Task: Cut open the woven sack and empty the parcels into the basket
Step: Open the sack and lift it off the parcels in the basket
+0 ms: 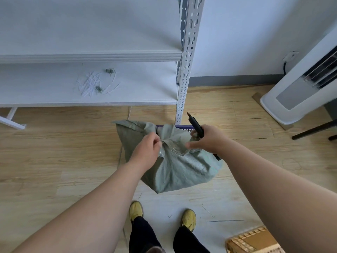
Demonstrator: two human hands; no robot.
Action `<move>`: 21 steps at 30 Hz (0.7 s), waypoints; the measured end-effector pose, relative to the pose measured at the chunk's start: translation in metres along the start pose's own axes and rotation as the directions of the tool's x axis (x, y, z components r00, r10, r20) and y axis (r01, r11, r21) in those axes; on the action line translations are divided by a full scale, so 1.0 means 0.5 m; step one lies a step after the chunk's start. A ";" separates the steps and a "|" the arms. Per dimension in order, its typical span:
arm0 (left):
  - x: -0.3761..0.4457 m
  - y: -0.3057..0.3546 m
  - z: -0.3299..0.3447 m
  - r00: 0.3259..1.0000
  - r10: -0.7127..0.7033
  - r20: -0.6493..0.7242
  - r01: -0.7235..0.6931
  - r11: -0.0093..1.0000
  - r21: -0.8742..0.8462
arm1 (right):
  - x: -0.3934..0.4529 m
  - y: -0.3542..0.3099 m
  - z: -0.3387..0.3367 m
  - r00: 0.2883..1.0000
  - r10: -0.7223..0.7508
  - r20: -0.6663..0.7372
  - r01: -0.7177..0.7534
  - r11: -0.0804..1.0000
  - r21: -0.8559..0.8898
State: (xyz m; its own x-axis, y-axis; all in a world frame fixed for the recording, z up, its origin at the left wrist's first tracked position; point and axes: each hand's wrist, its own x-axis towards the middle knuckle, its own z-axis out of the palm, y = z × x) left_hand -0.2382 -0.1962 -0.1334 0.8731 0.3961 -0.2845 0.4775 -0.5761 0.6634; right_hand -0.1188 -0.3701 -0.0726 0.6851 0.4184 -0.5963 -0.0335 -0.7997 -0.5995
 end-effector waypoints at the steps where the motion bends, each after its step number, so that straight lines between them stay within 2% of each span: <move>1: 0.005 0.002 0.004 1.000 -0.001 -0.022 0.001 1.000 -0.006 | 0.001 0.000 0.000 1.000 -0.020 0.013 0.020 0.999 -0.030; 3: 0.014 0.013 0.008 1.000 -0.022 -0.011 0.022 1.000 -0.011 | 0.004 -0.003 0.003 0.997 -0.069 -0.025 0.067 0.995 -0.077; 6: 0.019 0.024 0.006 0.995 -0.058 0.077 0.055 0.998 0.031 | 0.010 -0.013 0.002 0.977 -0.151 -0.153 0.136 0.985 -0.104; 8: 0.015 0.022 0.004 0.989 -0.062 0.136 0.057 0.998 0.041 | 0.014 -0.016 -0.003 0.965 -0.182 -0.189 0.164 0.981 -0.107; 13: 0.021 -0.001 -0.013 0.939 -0.146 0.311 0.100 0.982 0.159 | 0.016 -0.017 -0.020 0.977 -0.173 -0.125 0.156 0.979 -0.134; 17: 0.056 -0.003 -0.017 0.950 -0.112 0.290 0.025 0.958 0.285 | 0.027 -0.028 -0.003 0.977 -0.162 -0.136 0.162 0.987 -0.014; 19: 0.073 0.009 -0.012 0.970 -0.083 0.230 0.044 0.984 0.172 | 0.037 -0.043 0.012 0.978 -0.168 -0.125 0.169 0.986 -0.001; 21: 0.096 0.020 -0.001 0.970 -0.060 0.234 0.061 0.998 0.002 | 0.050 -0.054 0.028 0.984 -0.166 -0.069 0.163 0.985 -0.054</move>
State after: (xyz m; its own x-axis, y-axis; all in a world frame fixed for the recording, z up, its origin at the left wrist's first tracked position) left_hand -0.1917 -0.1823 -0.1400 0.8416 0.2519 -0.4777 0.5304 -0.5523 0.6431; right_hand -0.1108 -0.3319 -0.0786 0.7300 0.5145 -0.4498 0.1179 -0.7431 -0.6587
